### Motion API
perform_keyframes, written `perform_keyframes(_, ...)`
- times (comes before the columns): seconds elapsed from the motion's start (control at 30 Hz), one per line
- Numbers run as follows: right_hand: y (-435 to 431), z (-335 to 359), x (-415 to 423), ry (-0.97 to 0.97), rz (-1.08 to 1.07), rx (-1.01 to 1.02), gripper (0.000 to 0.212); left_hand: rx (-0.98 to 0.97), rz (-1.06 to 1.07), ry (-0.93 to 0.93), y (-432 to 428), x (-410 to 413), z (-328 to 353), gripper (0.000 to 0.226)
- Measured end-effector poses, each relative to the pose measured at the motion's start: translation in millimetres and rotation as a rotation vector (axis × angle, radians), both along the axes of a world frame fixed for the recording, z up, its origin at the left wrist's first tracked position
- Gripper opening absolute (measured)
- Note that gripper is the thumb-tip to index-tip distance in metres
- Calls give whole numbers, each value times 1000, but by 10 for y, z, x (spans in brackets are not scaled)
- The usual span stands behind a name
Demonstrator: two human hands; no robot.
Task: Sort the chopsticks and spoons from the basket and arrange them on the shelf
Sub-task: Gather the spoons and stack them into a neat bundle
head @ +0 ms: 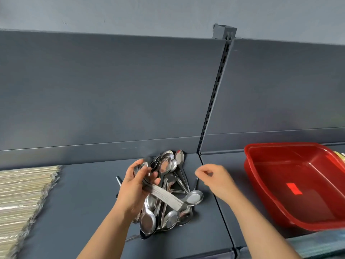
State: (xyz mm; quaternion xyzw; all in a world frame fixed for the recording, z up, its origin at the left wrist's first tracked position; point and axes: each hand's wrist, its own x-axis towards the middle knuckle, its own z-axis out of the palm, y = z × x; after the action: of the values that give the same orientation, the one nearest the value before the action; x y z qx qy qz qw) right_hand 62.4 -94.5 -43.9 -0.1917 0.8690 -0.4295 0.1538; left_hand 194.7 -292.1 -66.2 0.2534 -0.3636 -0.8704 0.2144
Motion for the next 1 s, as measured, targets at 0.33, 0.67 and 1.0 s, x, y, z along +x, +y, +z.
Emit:
perform_keyframes(0.33, 142, -121, 5, -67, -110, 31, 14, 16, -116, -147, 102, 140, -14, 21)
perform_keyframes(0.67, -42, 375, -13, -177, 200, -353, 20, -56, -301, -64, 267, 29, 171, 25)
perform_keyframes(1.0, -162, 4, 181, -150, 277, -96, 20, -74, -297, -116, 301, 224, 35, 22)
